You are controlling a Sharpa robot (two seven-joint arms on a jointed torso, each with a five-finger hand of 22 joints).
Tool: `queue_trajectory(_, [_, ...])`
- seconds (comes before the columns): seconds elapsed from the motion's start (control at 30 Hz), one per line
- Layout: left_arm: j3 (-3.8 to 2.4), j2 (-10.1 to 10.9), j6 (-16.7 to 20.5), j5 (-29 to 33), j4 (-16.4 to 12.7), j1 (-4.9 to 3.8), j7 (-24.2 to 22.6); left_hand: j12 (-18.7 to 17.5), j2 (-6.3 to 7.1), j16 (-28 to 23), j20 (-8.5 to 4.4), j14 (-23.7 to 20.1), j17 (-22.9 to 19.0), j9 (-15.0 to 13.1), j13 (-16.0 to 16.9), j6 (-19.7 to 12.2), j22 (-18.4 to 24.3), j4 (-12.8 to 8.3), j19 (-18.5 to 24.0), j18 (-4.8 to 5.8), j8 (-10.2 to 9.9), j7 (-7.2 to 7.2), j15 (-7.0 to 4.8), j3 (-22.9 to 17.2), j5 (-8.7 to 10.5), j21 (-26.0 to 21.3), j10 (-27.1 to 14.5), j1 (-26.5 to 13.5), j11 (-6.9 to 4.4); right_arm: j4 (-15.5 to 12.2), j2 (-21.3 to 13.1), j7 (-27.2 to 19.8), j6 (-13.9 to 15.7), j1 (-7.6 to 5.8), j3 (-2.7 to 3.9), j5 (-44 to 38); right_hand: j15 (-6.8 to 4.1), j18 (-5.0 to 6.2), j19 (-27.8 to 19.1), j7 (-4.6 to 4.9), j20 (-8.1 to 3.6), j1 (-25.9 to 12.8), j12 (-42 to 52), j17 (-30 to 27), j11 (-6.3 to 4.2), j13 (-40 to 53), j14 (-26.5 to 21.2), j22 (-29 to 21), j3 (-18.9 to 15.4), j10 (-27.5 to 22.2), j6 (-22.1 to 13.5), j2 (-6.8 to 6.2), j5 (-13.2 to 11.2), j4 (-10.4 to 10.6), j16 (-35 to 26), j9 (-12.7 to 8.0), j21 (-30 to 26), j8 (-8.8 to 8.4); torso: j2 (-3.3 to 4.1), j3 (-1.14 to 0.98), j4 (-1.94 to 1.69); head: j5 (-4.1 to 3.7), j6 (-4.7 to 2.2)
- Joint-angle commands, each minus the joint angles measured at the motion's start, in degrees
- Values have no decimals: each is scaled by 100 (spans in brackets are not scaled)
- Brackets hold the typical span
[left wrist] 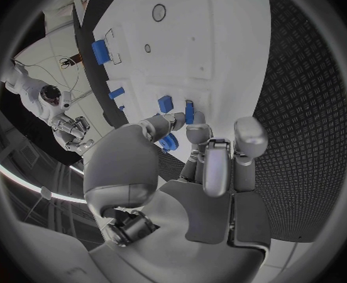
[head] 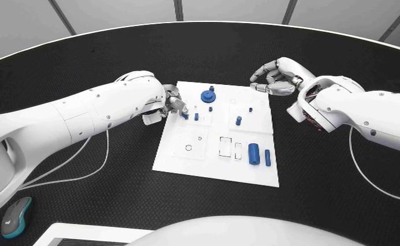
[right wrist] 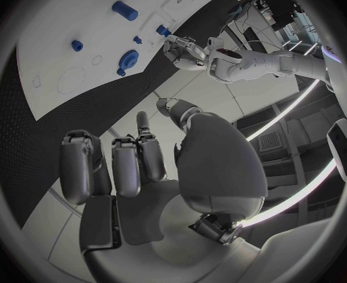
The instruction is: Assemble the parts on the task board
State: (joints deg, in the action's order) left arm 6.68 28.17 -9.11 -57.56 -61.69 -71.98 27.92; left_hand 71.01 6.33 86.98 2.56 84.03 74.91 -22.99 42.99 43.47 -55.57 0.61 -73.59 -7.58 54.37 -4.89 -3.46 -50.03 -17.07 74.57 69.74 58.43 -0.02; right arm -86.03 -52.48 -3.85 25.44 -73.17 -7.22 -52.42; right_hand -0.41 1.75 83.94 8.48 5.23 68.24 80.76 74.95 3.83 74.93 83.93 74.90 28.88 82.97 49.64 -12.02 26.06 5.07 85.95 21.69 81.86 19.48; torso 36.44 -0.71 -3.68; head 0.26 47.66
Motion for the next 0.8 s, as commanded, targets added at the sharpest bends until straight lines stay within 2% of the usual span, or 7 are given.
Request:
queue_trajectory(0.03, [0,-12,2,-12,2,1,-5,29,-60,31,-2,421,787,-6,-9,80,9,-734,-16,74,21,41,-26,-698,-27,17,43,17,-12,-2,-2,0,0,0,0,0,-50,63,186,-2,-28,-33,12,762,-39,691,424,711,34,12,-47,5,38,-6,-36,-8,-36,37,5,-3,4,-6,6])
queue_trajectory(0.5, [0,-36,-203,-27,-2,4,29,37,-57,46,-3,430,826,-2,14,84,-9,-742,-22,78,23,43,-25,-694,-34,26,53,20,-13,-14,-19,5,-1,0,0,0,-50,63,186,-2,-28,-33,12,762,-39,691,424,711,34,12,-47,5,38,-6,-36,-8,-36,37,0,-1,-2,-24,33])
queue_trajectory(0.8, [1,-49,-197,-31,-7,5,51,55,-50,57,-2,437,854,1,60,90,-16,-752,-24,80,26,45,-26,-689,-40,29,76,23,-15,-17,-19,3,0,0,1,0,-50,63,186,-2,-28,-33,12,762,-39,691,424,711,34,12,-47,5,38,-6,-36,-8,-36,37,3,3,-1,-26,32])
